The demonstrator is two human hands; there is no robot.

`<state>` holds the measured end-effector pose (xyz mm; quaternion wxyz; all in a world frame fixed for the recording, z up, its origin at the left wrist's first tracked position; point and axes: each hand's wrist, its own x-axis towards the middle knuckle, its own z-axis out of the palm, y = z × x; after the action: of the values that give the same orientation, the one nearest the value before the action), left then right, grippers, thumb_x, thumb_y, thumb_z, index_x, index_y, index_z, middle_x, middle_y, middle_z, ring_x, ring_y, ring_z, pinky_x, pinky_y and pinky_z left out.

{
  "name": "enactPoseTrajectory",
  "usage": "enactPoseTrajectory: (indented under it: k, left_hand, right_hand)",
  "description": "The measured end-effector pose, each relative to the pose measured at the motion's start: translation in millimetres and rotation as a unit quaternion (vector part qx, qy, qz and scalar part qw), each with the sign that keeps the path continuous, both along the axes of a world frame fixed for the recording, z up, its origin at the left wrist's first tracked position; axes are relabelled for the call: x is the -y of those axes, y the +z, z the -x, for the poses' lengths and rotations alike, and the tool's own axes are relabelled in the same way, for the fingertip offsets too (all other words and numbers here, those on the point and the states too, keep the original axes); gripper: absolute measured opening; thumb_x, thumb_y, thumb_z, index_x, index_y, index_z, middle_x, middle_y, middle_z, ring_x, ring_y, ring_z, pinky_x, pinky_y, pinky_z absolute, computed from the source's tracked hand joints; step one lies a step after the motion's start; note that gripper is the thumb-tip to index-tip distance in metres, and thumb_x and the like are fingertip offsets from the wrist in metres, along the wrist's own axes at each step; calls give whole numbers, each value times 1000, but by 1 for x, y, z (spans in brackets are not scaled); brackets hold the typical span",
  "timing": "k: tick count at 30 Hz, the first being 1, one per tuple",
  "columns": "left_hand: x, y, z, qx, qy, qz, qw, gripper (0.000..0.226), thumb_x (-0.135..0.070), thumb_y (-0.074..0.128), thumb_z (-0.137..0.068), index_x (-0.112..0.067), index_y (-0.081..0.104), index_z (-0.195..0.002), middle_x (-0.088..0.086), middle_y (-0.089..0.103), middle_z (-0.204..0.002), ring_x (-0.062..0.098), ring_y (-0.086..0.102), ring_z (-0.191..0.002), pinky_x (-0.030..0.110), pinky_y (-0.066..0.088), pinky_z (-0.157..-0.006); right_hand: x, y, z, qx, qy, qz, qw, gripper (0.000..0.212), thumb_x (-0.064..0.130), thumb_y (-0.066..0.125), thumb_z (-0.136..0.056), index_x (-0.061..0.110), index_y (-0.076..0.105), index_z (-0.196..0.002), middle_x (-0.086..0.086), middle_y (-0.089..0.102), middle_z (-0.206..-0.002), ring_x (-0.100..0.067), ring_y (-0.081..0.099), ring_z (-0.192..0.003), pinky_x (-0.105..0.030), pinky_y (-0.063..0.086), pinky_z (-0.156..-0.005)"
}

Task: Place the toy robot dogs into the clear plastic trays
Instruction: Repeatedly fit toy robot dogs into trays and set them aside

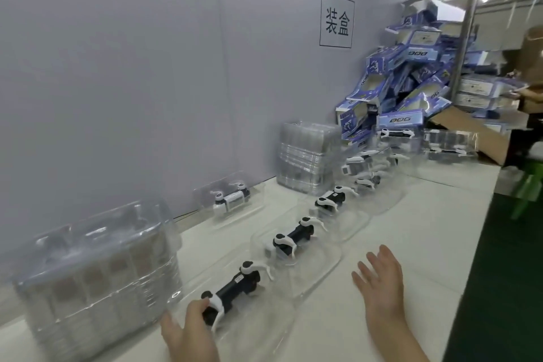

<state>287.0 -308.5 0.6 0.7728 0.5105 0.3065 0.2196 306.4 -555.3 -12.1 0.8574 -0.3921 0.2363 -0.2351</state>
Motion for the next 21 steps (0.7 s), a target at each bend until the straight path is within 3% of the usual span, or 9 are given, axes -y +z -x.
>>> enactPoseTrajectory:
  k: [4, 8, 10, 14, 16, 21]
  left_hand:
    - [24, 13, -9, -26, -13, -1, 1000, 64, -14, 60, -87, -11, 36, -147, 6, 44, -142, 24, 45, -123, 30, 33, -94]
    - [38, 21, -23, -46, -52, 37, 997, 68, -26, 59, -87, -19, 29, -148, 7, 45, -136, 27, 45, -113, 38, 34, -92]
    - [45, 22, -27, -35, -72, 43, 996, 68, -25, 60, -86, -24, 29, -146, 3, 45, -127, 23, 42, -109, 38, 34, -93]
    - [54, 25, -40, -13, -85, 45, 995, 63, -20, 60, -85, -28, 31, -140, 2, 46, -126, 23, 43, -121, 37, 35, -96]
    - [57, 25, -46, -19, -89, 47, 995, 60, -20, 60, -85, -27, 32, -137, 3, 48, -125, 25, 45, -115, 39, 37, -98]
    - [51, 27, -47, -35, -109, 38, 993, 44, -19, 60, -86, -25, 35, -122, 5, 45, -124, 24, 44, -97, 33, 33, -82]
  right_hand:
    - [-7, 2, 0, 21, 42, -44, 998, 37, 33, 36, -102, 24, 47, -136, -10, 48, -132, -34, 49, -119, -44, 42, -96]
    - [-9, 1, -2, 26, 61, -46, 997, 40, 31, 37, -101, 25, 47, -139, -10, 49, -133, -34, 50, -122, -42, 41, -97]
    - [-9, 0, -3, 23, 67, -52, 996, 39, 30, 38, -100, 24, 48, -138, -10, 49, -133, -35, 51, -121, -41, 42, -97]
    - [-9, -1, -5, 25, 73, -52, 996, 38, 28, 40, -100, 22, 49, -137, -13, 50, -133, -36, 52, -119, -40, 42, -97]
    - [-9, -1, -5, 25, 73, -45, 996, 37, 28, 40, -100, 22, 51, -135, -14, 50, -133, -36, 53, -117, -40, 42, -97]
    - [-10, -1, -5, 16, 73, -35, 997, 37, 28, 41, -99, 21, 51, -134, -15, 51, -133, -36, 54, -117, -41, 43, -97]
